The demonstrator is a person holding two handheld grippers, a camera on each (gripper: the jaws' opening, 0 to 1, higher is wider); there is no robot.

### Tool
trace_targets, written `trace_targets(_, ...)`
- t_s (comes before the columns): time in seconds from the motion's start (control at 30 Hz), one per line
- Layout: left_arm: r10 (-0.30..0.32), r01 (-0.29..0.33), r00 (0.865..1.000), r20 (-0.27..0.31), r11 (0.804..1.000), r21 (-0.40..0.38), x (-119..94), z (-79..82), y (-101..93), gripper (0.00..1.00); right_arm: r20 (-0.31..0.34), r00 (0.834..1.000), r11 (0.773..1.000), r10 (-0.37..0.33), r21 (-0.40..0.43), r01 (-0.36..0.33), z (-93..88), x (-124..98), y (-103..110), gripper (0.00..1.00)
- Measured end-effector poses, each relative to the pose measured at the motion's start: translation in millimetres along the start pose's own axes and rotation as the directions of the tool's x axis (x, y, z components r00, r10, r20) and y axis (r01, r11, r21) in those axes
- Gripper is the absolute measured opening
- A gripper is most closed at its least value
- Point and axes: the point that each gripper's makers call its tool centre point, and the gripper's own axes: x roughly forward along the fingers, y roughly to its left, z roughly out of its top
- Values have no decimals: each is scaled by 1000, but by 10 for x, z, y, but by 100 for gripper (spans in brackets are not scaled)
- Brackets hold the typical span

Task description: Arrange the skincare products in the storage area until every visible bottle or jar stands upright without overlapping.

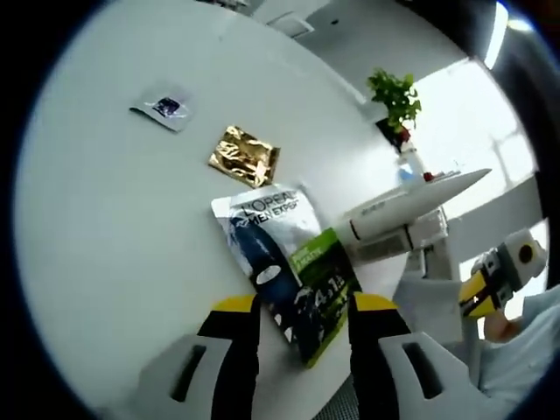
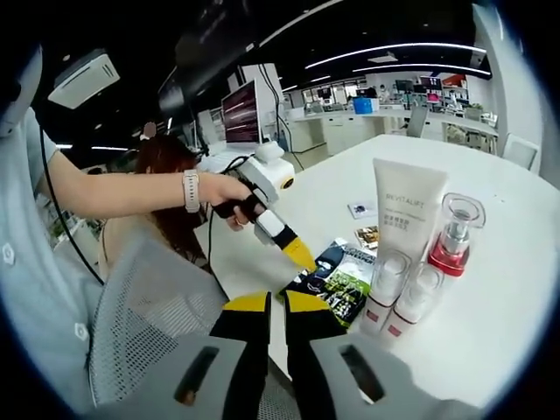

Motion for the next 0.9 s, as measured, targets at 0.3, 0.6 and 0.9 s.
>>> trace_targets(0.3,29,-31,999,41,998,50,-22,81,37,44,5,1000,1000,-16,16,16,-27,-32,-16,6)
trace_targets(0.6,29,-34,998,61,995,93,28,135,2,49,4,1000,1000,-18,20,17,-39,-32,-15,6)
trace_targets(0.9,26,-33,996,81,995,92,61,196,-1,51,5,1000,999,-25,24,24,-45,-51,-37,6)
